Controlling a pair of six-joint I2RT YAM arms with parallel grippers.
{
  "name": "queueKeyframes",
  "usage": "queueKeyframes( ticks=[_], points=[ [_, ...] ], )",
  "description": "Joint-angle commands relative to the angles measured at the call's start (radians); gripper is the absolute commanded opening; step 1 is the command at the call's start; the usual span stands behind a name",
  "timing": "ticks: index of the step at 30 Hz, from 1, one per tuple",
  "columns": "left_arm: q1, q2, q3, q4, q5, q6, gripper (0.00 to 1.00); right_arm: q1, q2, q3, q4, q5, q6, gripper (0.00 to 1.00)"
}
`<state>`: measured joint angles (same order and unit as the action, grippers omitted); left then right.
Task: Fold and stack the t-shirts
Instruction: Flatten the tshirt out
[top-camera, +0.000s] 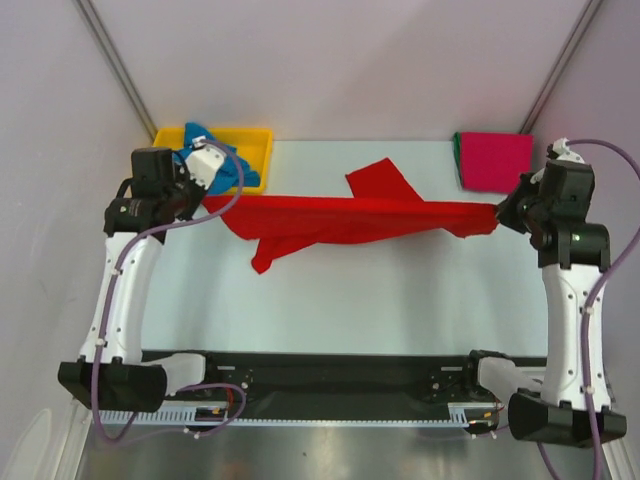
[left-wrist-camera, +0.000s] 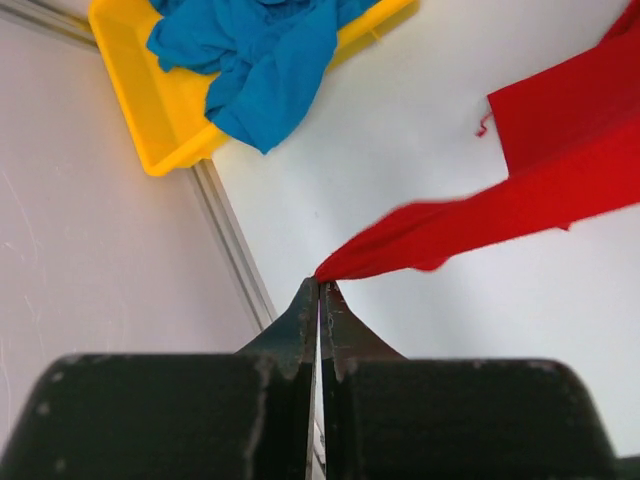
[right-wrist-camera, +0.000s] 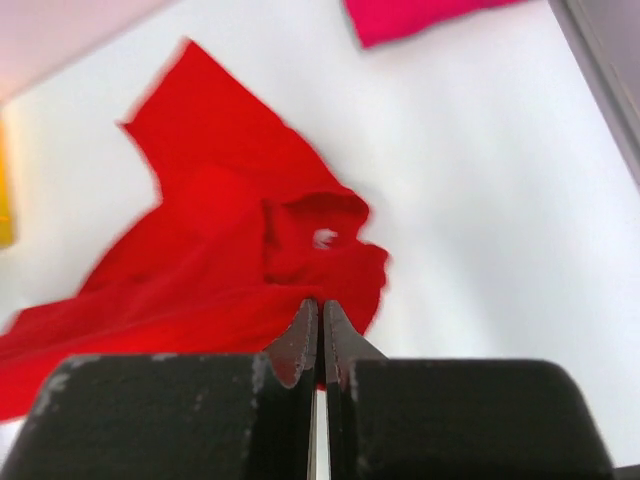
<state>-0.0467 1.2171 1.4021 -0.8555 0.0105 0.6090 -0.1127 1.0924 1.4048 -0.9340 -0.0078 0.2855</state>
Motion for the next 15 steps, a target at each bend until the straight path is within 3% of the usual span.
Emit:
queueKeyframes(
  ticks=[1, 3, 6, 7, 9, 10, 12, 13, 14, 15],
  points=[
    [0.036, -0.010, 0.067, -0.103, 0.017, -0.003, 0.00, -0.022, -0.019, 0.034, -0.051, -0.035, 0.014, 0.00],
    [0.036, 0.060, 0.101, -0.039, 0.034, -0.032, 0.00, -0.022, 0.080, 0.075, 0.041, -0.076, 0.030, 0.00],
    [0.036, 0.264, 0.321, -0.010, 0.016, -0.092, 0.01, -0.019, 0.234, 0.193, 0.219, -0.107, 0.053, 0.00],
    [0.036, 0.336, 0.506, -0.017, 0.010, -0.133, 0.00, -0.018, 0.361, 0.326, 0.257, -0.116, 0.055, 0.00],
    [0.034, 0.535, 0.729, -0.052, 0.005, -0.182, 0.00, -0.015, 0.492, 0.502, 0.319, -0.124, 0.055, 0.00],
    [0.033, 0.602, 0.981, -0.071, -0.001, -0.228, 0.00, -0.015, 0.632, 0.693, 0.317, -0.127, 0.061, 0.00],
    [0.024, 0.729, 1.223, -0.096, -0.045, -0.252, 0.00, -0.021, 0.777, 0.939, 0.284, -0.141, 0.076, 0.00],
    [0.015, 0.775, 1.318, -0.062, -0.073, -0.241, 0.00, -0.028, 0.841, 1.055, 0.267, -0.158, 0.113, 0.00],
    [-0.004, 0.763, 1.293, -0.015, -0.108, -0.229, 0.00, -0.036, 0.953, 1.277, 0.261, -0.172, 0.139, 0.00],
    [-0.010, 0.733, 1.238, 0.118, -0.144, -0.223, 0.00, -0.059, 0.983, 1.339, 0.283, -0.197, 0.179, 0.00]
  ],
)
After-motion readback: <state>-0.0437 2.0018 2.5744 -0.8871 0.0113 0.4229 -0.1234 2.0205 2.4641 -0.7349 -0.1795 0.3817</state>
